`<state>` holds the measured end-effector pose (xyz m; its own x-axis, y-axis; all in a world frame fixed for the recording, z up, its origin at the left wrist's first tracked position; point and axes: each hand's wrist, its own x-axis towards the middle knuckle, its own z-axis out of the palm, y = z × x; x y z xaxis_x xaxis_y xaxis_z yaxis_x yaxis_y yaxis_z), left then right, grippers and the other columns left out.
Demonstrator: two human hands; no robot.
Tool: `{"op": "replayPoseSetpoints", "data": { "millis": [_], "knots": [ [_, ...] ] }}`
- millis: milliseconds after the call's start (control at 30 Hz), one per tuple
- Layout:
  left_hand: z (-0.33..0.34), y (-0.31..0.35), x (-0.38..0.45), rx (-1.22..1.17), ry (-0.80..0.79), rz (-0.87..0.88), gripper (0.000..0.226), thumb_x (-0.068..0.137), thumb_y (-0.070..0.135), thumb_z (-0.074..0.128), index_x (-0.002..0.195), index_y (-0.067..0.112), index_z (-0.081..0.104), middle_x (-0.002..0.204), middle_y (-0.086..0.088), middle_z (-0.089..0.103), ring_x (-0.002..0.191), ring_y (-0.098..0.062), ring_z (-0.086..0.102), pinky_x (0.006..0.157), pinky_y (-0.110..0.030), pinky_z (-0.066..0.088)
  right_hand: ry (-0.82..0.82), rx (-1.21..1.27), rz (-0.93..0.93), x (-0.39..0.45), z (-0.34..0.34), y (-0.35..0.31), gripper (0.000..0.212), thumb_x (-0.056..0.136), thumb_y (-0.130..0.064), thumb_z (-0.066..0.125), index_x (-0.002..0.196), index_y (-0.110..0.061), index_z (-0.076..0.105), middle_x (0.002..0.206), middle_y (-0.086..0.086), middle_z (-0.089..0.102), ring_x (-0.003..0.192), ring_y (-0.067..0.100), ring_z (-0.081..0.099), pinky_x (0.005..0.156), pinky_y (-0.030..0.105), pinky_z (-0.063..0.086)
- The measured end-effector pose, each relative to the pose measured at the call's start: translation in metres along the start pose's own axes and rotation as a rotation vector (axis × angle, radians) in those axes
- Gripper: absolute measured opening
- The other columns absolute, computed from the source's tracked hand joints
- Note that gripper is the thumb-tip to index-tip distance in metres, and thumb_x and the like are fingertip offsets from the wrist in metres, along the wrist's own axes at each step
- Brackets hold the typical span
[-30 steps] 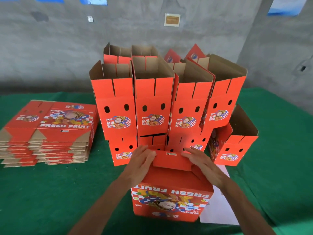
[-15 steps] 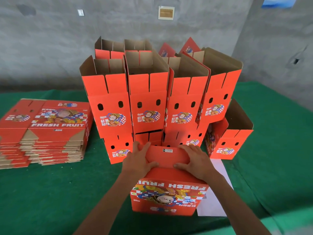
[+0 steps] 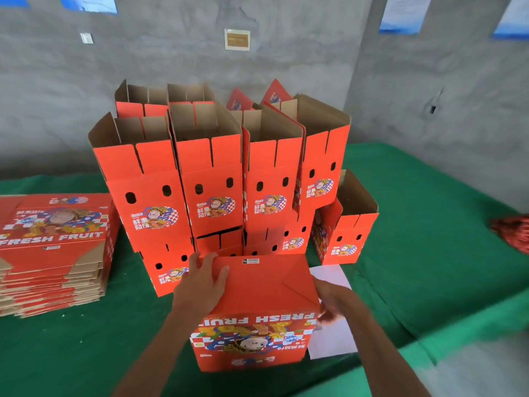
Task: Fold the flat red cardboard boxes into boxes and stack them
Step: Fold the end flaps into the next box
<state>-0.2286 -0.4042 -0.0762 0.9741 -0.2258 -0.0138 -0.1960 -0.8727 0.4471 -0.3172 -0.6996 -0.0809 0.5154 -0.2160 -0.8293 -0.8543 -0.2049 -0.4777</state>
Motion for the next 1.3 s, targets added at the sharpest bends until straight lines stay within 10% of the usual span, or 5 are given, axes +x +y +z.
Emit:
{"op": "replayPoseSetpoints", "data": {
  "millis": [567, 733, 900, 1167, 1300],
  "knots": [
    [-0.019, 0.015, -0.03, -0.595, 0.22, 0.037, 0.034, 0.096, 0.068, 0.049, 0.1, 0.035, 0.058, 0.113, 0.006, 0.055, 0.095, -0.008, 0.059, 0.077, -0.034, 0.046, -0.085, 0.34, -0.475, -0.069, -0.03, 0.046, 0.072, 0.074, -0.083, 0.069, 0.13, -0.039, 0.057, 0.087, 0.015, 0.064, 0.063, 0.025, 0.058, 0.066, 0.034, 0.056],
    [0.005, 0.046, -0.02, -0.612, -0.181, 0.093, 0.02, 0.098, 0.05, 0.06, 0.114, 0.043, 0.07, 0.132, 0.023, 0.061, 0.136, -0.011, 0.05, 0.115, -0.047, 0.038, 0.233, 0.169, -0.814, -0.139, -0.009, 0.063, 0.051, 0.086, -0.042, 0.082, 0.122, -0.063, 0.052, 0.088, -0.01, 0.074, 0.074, 0.014, 0.071, 0.071, 0.023, 0.057],
    [0.056, 0.111, -0.042, -0.835, -0.607, 0.084, 0.051, 0.089, 0.086, 0.039, 0.126, 0.06, 0.063, 0.125, 0.022, 0.069, 0.113, 0.002, 0.066, 0.097, -0.028, 0.05, 0.779, -0.357, -0.668, -0.133, 0.089, 0.085, 0.062, 0.098, -0.043, 0.058, 0.147, -0.061, 0.025, 0.134, -0.002, 0.032, 0.112, 0.019, 0.065, 0.098, 0.033, 0.051],
    [0.148, 0.178, -0.058, -1.175, -0.766, -0.266, 0.044, 0.083, 0.051, 0.058, 0.062, 0.016, 0.077, 0.059, -0.001, 0.072, 0.048, -0.009, 0.068, 0.043, -0.018, 0.049, 0.865, -0.203, -0.262, -0.067, 0.122, 0.137, 0.075, 0.098, -0.04, 0.045, 0.152, -0.06, -0.004, 0.16, 0.014, 0.008, 0.144, 0.016, 0.038, 0.111, 0.026, 0.039],
    [0.189, 0.205, -0.053, -0.975, -0.877, -0.112, 0.041, 0.097, 0.064, 0.055, 0.103, 0.032, 0.079, 0.096, -0.001, 0.08, 0.089, -0.019, 0.077, 0.083, -0.034, 0.06, 0.981, -0.114, -0.234, -0.034, 0.103, 0.165, 0.073, 0.093, -0.027, 0.06, 0.157, -0.044, 0.028, 0.158, 0.027, 0.018, 0.138, 0.037, 0.045, 0.102, 0.04, 0.051]
  ]
}}
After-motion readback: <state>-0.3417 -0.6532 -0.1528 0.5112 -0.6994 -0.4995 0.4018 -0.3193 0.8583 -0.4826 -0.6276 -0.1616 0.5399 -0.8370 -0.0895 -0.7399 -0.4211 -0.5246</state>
